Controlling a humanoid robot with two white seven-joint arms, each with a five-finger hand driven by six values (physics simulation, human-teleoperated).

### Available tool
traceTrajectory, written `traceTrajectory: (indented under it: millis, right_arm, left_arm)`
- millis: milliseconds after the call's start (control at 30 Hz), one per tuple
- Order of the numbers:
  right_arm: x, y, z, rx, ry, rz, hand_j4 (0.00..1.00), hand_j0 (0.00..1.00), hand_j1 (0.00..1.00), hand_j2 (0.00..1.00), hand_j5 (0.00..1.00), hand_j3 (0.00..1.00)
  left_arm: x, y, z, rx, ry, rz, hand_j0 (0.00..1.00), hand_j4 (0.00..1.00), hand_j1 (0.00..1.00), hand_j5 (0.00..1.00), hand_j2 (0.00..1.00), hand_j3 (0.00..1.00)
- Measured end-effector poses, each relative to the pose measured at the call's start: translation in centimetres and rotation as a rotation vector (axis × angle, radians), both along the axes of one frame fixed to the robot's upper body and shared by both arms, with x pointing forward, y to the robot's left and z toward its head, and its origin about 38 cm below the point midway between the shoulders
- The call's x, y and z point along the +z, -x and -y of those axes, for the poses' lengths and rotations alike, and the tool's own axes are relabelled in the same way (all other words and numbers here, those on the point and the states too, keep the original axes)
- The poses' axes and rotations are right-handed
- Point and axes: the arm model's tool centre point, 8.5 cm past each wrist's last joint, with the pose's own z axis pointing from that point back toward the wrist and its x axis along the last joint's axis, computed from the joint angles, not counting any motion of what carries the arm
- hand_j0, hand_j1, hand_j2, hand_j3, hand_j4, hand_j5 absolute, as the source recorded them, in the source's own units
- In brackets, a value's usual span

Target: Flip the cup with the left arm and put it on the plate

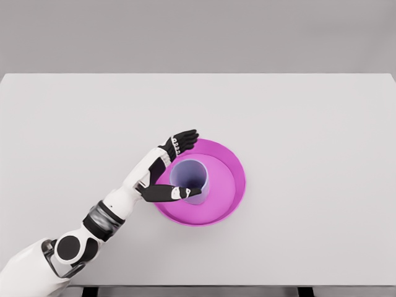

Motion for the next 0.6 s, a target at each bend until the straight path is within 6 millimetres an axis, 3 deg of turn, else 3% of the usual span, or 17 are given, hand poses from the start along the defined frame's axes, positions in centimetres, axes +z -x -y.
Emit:
traceTrajectory:
  millis: [600]
  right_arm:
    - [0.0,0.0,0.0,0.0,0.0,0.0,1.0,1.0,1.0,1.0,1.0,1.0]
  left_arm:
    - [1.4,-0.1,-3.0,0.001,0.009,0.097,1.0,1.0,1.0,1.0,1.0,1.0]
